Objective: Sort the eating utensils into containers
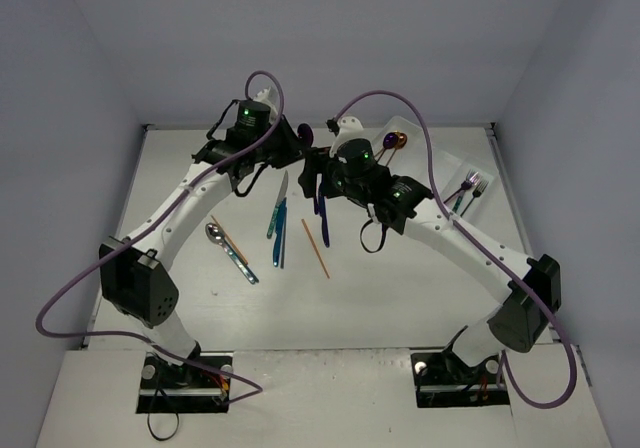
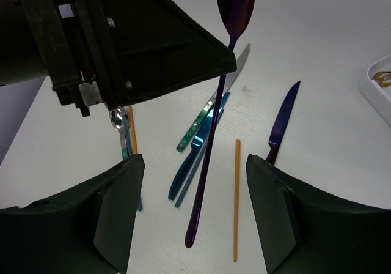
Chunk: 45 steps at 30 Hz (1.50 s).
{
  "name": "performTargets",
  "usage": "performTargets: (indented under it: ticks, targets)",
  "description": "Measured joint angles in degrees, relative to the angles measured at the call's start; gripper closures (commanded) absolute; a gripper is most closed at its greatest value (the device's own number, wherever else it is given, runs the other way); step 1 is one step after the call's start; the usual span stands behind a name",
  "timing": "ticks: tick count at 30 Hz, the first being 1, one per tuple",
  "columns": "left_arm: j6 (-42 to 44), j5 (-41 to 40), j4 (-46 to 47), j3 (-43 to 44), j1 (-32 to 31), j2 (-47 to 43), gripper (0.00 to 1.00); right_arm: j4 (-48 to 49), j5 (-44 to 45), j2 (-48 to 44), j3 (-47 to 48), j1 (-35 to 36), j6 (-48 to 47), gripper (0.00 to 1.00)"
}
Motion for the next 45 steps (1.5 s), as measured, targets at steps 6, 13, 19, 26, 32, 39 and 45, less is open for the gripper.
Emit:
performTargets:
  ticks: [6,13,19,26,32,39,45]
  targets:
    - [-1.07,-0.53,1.56,-1.63,-0.87,-3.26,1.0,0.33,0.91,1.43,0.26,0.09,-0.12,0.52]
    - [-1.15,-1.25,2.73,-3.29,-1.85,-5.77,1.0,0.59,2.09,2.34,0.4,0.09,-0.1,0.91]
    - [-1.06,-2.04,3.26,-4.27,-2.86,-5.87,0.92,0.27,2.9,2.35,0.46,0.25,0.0,1.0]
    - [1.48,-7.51,1.79,-5.83,-3.3,-6.46,0.3,0.25,4.73,2.35,0.46,0.09,0.06,1.0]
    - [3.53,-15.99,0.98,-12.5,-4.38,-11.28,0.29,-0.61,1.02,3.38,0.46,-1.01,1.41,1.0]
    - [6.19,-25.34,-7.58,-25.24,-3.33,-22.94,0.29,-0.94,6.25,9.36,3.13,-13.67,2.42,1.0]
    - [5.5,-28.04,-13.9,-35.95,-3.26,-30.64,0.28,-0.77,7.87,21.72,12.48,-20.6,2.9,1.0]
